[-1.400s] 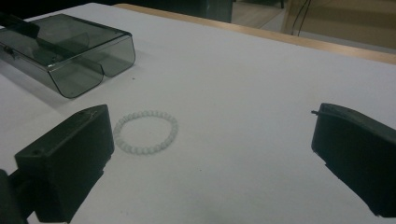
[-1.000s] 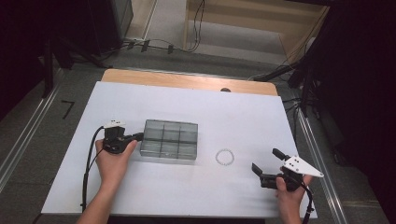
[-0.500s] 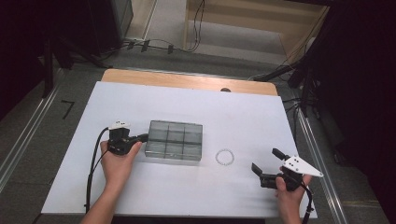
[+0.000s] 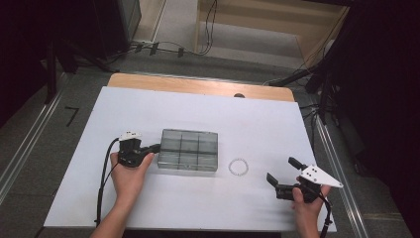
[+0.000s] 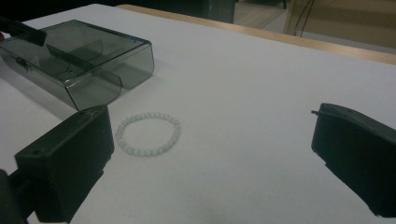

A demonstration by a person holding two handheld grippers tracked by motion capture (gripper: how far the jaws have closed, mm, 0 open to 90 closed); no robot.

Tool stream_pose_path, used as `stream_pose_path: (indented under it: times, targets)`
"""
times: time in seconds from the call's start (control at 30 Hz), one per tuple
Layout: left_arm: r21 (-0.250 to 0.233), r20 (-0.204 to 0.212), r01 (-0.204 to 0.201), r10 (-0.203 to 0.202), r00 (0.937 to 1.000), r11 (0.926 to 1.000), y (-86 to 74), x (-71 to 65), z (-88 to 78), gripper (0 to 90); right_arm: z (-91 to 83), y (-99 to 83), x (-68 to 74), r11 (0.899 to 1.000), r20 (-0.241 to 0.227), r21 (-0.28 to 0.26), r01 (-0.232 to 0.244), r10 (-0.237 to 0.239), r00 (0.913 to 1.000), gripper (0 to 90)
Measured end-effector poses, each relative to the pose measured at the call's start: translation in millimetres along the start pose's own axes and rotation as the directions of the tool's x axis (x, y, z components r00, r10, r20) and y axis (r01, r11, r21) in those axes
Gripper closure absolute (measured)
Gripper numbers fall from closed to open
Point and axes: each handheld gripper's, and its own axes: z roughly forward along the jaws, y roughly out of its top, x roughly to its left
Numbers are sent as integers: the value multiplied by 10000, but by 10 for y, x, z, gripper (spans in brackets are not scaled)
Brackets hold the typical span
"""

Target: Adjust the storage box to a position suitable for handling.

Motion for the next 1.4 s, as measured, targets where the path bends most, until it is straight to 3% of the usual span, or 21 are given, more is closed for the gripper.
stream_pose_path:
  times: [0.63,0.93,1.4]
  targets:
    - [-66,34,-93,93,10000,9999,-62,-188,51,900,-6,26,-10,10000,-96,-83,-30,29,10000,0]
    - [-187,12,65,-65,10000,9998,-92,-260,64,900,16,33,-10,10000,-177,-50,14,-14,9998,0]
    - [-232,164,-216,220,9996,9995,-102,-367,141,900,27,86,44,9997,-418,-167,152,-158,9990,0]
